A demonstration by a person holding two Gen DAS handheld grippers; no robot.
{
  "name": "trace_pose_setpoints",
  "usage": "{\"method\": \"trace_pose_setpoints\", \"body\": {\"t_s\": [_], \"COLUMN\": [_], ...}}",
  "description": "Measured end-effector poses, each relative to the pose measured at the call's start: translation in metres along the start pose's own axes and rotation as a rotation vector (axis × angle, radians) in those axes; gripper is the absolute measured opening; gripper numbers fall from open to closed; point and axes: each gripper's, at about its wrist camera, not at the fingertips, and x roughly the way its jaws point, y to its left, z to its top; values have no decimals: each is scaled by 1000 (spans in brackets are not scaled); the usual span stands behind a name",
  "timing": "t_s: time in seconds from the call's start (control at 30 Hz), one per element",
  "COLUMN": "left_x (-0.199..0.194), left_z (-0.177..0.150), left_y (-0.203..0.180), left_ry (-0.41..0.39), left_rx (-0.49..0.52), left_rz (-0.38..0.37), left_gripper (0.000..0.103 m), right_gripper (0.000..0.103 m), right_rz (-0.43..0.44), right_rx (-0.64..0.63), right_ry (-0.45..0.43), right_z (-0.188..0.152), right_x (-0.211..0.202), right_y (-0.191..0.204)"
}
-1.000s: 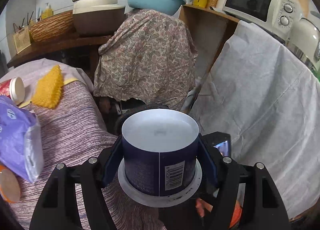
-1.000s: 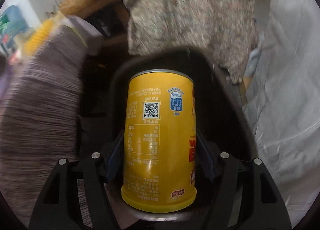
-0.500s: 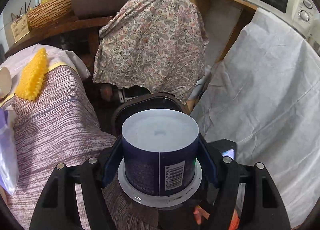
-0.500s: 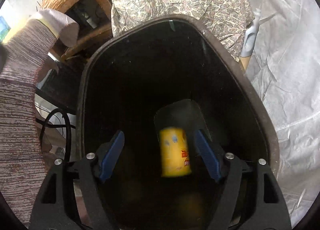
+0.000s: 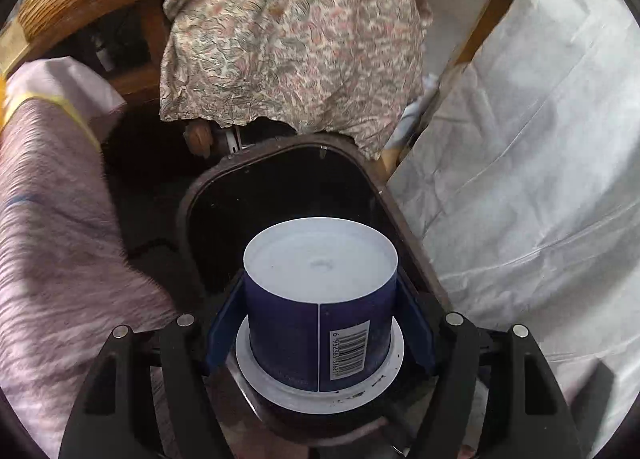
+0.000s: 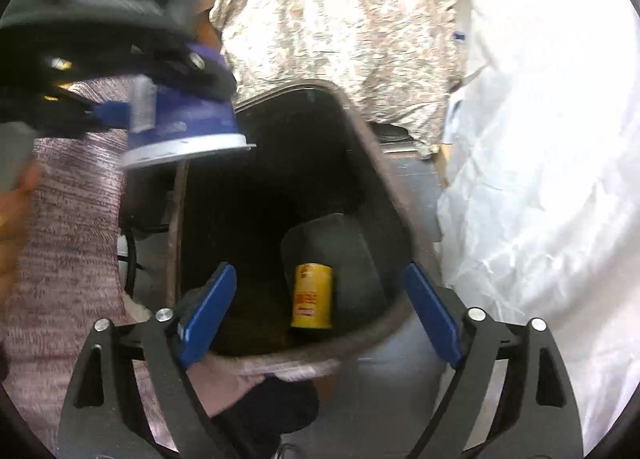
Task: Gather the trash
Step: 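Move the blue cup over the bin and open the left tool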
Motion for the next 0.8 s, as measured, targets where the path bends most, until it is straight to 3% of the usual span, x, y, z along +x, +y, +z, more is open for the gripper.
{"method": "trace_pose_setpoints", "body": {"t_s": [0.2, 0.27, 0.33, 0.43, 0.63, 0.8], "left_x": [23, 23, 19, 12, -12, -55], "left_z": [-2, -2, -3, -2, -1, -6], "left_y": [-10, -14, -18, -24, -20, -21], "left_ry": [41, 32, -5, -42, -80, -194], "left_rx": [47, 59, 84, 125, 63, 47], "left_rz": [38, 71, 94, 124, -8, -57], "left_gripper": [73, 88, 93, 98, 98, 98], "right_gripper": [93, 93, 93, 93, 93, 93], "right_rz": [-92, -145, -112, -128, -183, -161], "right_rx": [9, -16, -19, -28, -21, 27], "right_ry": [50, 67, 38, -41, -28, -119], "right_z": [-11, -13, -15, -18, -24, -27], "right_x": [-5, -5, -11, -25, -34, -51], "right_y": [-10, -8, -9, -10, -19, -21]}}
